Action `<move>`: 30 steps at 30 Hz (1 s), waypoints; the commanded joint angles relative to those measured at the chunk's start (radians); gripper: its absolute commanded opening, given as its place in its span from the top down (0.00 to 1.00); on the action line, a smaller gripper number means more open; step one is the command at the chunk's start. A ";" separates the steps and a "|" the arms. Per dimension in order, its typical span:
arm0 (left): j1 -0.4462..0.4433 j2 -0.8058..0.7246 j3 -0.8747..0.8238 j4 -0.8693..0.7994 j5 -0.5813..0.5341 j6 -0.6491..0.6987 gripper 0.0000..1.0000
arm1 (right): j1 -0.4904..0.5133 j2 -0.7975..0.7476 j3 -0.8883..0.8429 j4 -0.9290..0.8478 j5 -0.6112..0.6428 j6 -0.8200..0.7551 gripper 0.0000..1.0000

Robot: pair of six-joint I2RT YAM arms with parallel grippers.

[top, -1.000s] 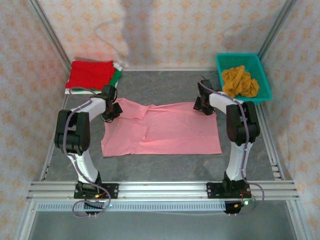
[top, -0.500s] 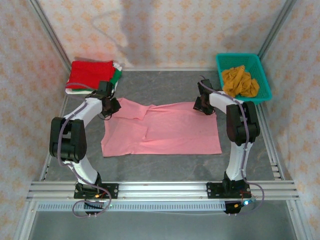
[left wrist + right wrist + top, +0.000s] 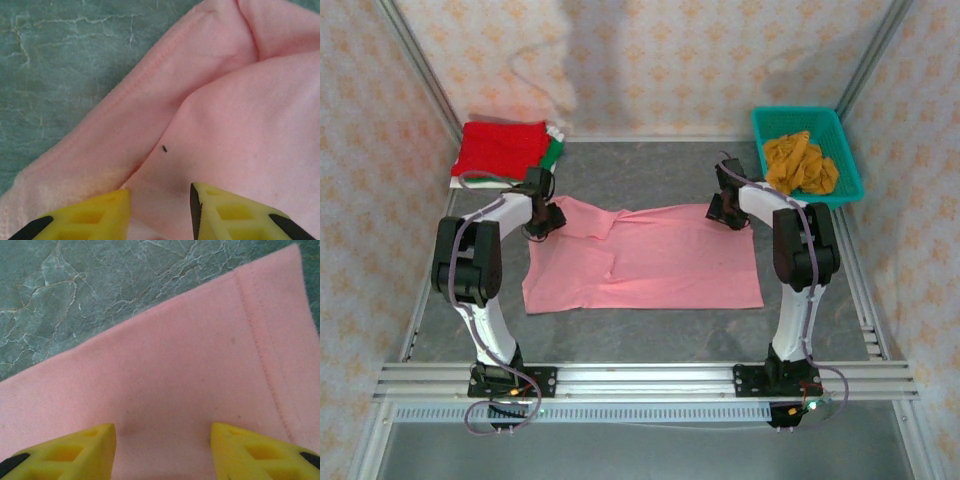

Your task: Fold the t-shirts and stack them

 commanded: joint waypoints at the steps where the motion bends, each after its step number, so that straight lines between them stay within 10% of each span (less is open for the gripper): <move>1: 0.011 0.024 0.018 0.018 -0.031 0.003 0.62 | -0.002 -0.023 -0.010 -0.022 0.007 -0.006 0.47; 16: 0.009 -0.045 0.032 -0.018 -0.063 0.011 0.99 | -0.002 -0.025 -0.018 -0.017 0.000 -0.004 0.47; 30: 0.007 -0.098 0.021 -0.003 -0.034 -0.012 1.00 | -0.002 -0.034 -0.017 -0.014 0.004 -0.005 0.47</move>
